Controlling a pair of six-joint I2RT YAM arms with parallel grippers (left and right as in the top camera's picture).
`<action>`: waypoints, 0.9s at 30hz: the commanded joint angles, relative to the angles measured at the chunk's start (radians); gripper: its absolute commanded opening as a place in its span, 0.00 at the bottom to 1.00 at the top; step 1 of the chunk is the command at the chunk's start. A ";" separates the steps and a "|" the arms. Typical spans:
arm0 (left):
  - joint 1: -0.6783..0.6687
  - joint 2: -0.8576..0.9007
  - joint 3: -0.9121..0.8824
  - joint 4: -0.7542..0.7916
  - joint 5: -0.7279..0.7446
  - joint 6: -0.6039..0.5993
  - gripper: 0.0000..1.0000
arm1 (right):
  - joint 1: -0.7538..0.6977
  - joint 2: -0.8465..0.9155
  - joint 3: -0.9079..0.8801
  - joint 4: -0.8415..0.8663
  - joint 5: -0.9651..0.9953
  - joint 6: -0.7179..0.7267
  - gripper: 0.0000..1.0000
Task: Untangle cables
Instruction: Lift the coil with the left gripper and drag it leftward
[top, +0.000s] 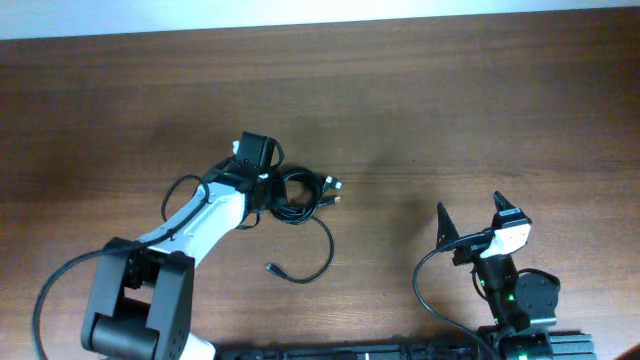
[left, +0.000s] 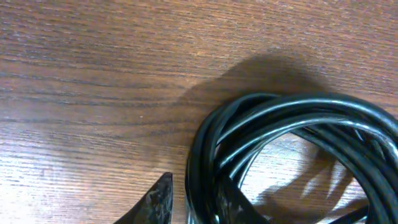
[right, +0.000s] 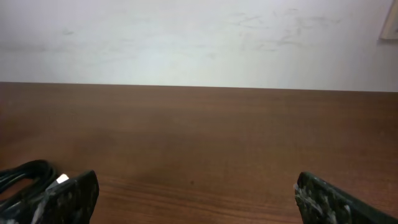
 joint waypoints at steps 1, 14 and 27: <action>-0.001 0.066 0.000 -0.005 -0.004 0.009 0.20 | 0.006 -0.007 -0.007 -0.003 0.009 0.000 0.99; -0.001 0.133 0.000 -0.005 0.026 -0.013 0.00 | 0.006 -0.007 -0.007 -0.003 0.009 0.000 0.99; 0.000 -0.322 0.058 -0.167 0.089 -0.029 0.00 | 0.006 -0.007 -0.007 -0.003 0.009 0.000 0.99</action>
